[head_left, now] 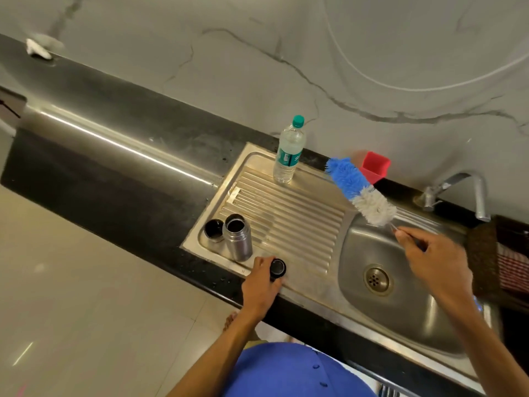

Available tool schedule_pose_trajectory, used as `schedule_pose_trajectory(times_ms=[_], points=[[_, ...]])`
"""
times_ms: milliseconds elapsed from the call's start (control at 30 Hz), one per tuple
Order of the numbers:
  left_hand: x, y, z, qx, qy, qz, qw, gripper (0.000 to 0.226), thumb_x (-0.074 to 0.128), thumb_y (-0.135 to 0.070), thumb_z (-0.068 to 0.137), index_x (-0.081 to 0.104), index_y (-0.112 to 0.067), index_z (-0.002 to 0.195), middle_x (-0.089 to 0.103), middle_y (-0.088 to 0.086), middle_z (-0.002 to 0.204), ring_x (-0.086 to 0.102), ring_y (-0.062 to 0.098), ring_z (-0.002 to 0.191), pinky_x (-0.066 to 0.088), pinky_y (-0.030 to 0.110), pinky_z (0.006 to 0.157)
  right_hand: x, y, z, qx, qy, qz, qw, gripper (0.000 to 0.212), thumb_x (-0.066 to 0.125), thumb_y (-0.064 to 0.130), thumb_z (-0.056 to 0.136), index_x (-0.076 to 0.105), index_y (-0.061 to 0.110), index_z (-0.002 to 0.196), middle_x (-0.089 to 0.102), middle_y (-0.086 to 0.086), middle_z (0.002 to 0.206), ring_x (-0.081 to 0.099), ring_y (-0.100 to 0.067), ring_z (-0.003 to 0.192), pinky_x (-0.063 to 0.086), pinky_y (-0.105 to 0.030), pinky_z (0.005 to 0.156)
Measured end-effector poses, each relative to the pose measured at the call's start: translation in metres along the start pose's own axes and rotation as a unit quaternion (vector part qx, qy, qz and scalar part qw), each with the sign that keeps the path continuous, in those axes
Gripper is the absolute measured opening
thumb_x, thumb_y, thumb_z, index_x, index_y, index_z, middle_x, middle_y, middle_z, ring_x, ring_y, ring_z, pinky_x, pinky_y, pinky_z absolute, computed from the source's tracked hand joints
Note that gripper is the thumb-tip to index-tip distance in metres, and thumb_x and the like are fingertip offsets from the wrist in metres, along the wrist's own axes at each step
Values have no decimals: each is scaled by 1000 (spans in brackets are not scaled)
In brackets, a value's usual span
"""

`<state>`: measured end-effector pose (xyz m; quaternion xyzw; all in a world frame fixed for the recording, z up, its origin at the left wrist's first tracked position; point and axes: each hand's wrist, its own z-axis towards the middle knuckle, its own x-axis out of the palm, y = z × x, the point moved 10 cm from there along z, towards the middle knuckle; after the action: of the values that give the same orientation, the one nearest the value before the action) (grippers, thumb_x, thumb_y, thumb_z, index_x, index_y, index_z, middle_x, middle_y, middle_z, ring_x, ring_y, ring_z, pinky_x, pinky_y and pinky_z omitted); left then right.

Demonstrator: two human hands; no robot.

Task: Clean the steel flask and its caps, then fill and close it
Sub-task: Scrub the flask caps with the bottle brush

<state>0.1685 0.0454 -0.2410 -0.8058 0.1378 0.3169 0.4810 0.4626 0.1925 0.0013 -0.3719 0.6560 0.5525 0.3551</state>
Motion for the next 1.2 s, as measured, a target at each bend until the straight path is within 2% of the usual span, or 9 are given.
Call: schedule_pose_trajectory(times_ms=[167, 333, 433, 500, 600, 733, 967, 1100, 1200], points=[[-2, 25, 1, 35, 42, -51, 997, 72, 79, -43, 90, 45, -31, 152, 46, -15, 145, 54, 3, 119, 48, 27, 101, -10, 7, -18, 46, -37, 5, 998, 31, 60, 54, 98, 75, 37, 120, 72, -2, 96, 68, -31, 90, 58, -52, 86], [-96, 88, -10, 27, -32, -9, 999, 10, 72, -22, 98, 70, -32, 97, 69, -16, 89, 65, -2, 79, 57, 28, 74, -13, 13, -30, 75, -62, 18, 995, 31, 61, 53, 99, 74, 36, 122, 72, -6, 104, 65, -35, 99, 57, -56, 89], [-165, 121, 4, 3, -127, 6, 992, 14, 74, -25, 97, 66, -30, 107, 66, -13, 98, 66, 9, 93, 59, 33, 75, -9, 15, -35, 94, -77, 34, 992, 31, 61, 55, 98, 73, 39, 121, 73, -2, 110, 64, -35, 107, 55, -58, 94], [-185, 120, 31, 24, -137, 27, 990, 44, 81, -30, 91, 59, -26, 130, 59, -7, 124, 56, 14, 118, 56, 33, 88, -3, 17, -39, 100, -74, 41, 991, 31, 61, 55, 97, 74, 39, 121, 74, -1, 112, 64, -34, 110, 55, -58, 96], [-179, 94, 81, 84, -46, 112, 989, 90, 90, -39, 79, 41, -28, 154, 42, -4, 156, 37, 20, 143, 43, 41, 111, 4, 20, -44, 107, -67, 54, 991, 33, 60, 53, 98, 74, 37, 122, 76, 0, 113, 66, -33, 109, 55, -57, 96], [-162, 70, 113, 114, 32, 200, 973, 69, 81, -44, 85, 54, -28, 147, 58, 1, 147, 53, 28, 136, 48, 46, 112, -5, 23, -49, 114, -90, 60, 988, 32, 61, 55, 97, 74, 39, 121, 75, 1, 114, 64, -32, 113, 55, -58, 97], [-265, 23, 87, 21, -179, -147, 973, 53, 85, -39, 86, 60, -25, 130, 56, -4, 125, 59, 8, 111, 58, 37, 98, -21, -29, -39, 158, -98, 71, 980, 45, 51, 78, 83, 66, 58, 120, 75, 9, 106, 66, -31, 110, 56, -58, 95], [-337, -89, 40, 104, -228, -182, 951, 54, 82, -41, 89, 59, -28, 136, 58, -6, 132, 58, 4, 119, 53, 22, 95, -27, -38, -21, 145, -95, 65, 983, 30, 58, 74, 86, 71, 57, 107, 75, 0, 105, 68, -32, 103, 58, -59, 91], [-339, -174, 0, 171, -198, -161, 952, 62, 87, -35, 85, 53, -34, 137, 61, -14, 129, 60, -9, 116, 51, 6, 90, -33, -39, -1, 132, -83, 63, 986, 48, 60, 69, 88, 75, 35, 120, 75, -8, 109, 67, -34, 104, 56, -58, 95]])
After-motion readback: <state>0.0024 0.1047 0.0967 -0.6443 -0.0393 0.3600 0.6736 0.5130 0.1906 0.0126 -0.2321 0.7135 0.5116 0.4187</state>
